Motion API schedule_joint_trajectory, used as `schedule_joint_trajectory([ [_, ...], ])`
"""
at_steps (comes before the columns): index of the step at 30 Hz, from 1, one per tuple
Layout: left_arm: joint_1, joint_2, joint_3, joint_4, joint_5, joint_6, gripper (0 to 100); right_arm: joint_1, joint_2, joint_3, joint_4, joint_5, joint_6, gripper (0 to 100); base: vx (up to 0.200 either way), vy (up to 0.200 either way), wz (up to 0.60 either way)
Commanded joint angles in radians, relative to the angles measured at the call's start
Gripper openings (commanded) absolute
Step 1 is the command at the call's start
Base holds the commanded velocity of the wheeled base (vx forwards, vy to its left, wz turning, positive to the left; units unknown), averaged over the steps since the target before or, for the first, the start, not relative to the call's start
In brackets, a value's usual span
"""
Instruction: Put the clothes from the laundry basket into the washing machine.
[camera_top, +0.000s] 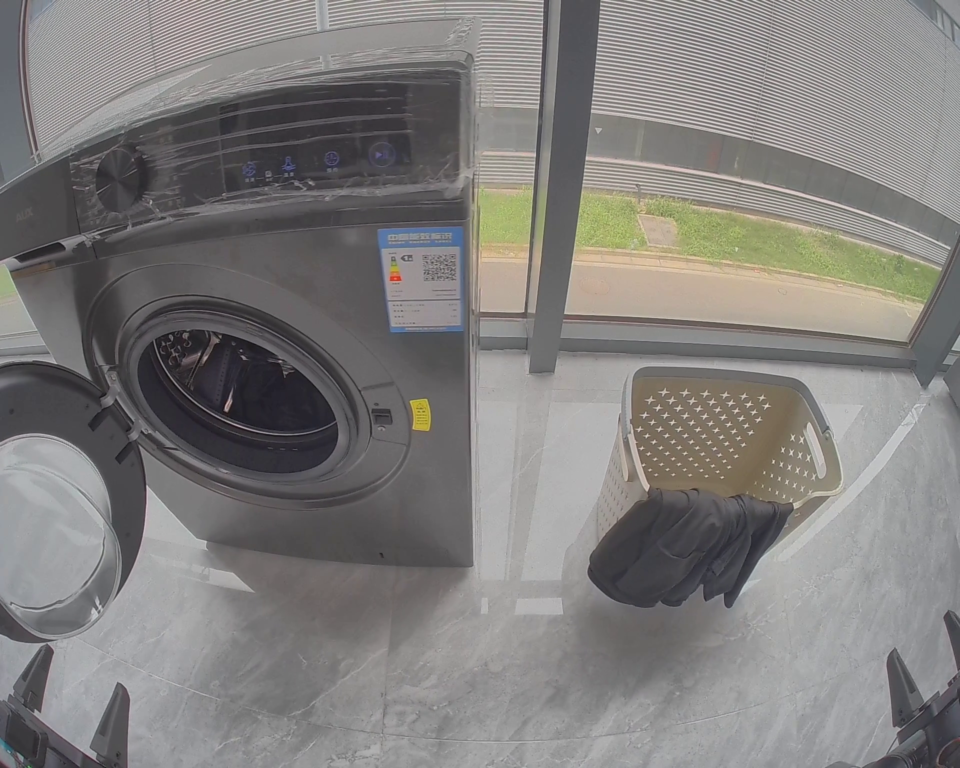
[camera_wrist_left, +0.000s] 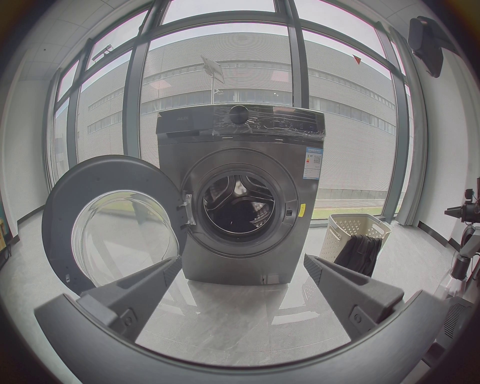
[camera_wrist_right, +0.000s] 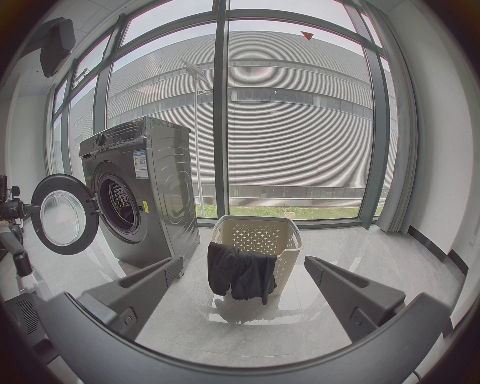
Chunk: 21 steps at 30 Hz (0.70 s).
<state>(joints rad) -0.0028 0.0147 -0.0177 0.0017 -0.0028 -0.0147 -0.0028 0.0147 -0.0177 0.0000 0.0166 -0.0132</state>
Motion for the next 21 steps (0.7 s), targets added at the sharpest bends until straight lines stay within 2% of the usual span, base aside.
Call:
schedule_joint_trajectory([
  [1,0.000,-0.010,0.018,0.000,0.001,-0.001,100,0.000,0.001,0.018,0.000,0.000,-0.001,100,0.000,0.000,0.00],
  [3,0.000,-0.010,0.018,0.000,0.001,0.001,100,0.000,0.001,0.018,0.000,0.000,-0.001,100,0.000,0.000,0.00],
  [11,0.000,-0.010,0.018,0.000,0.001,0.001,100,0.000,0.001,0.018,0.000,0.000,-0.001,100,0.000,-0.200,0.00],
  [21,0.000,-0.010,0.018,0.001,0.001,-0.002,100,0.000,0.001,0.018,0.000,0.000,-0.001,100,0.000,0.000,0.00],
])
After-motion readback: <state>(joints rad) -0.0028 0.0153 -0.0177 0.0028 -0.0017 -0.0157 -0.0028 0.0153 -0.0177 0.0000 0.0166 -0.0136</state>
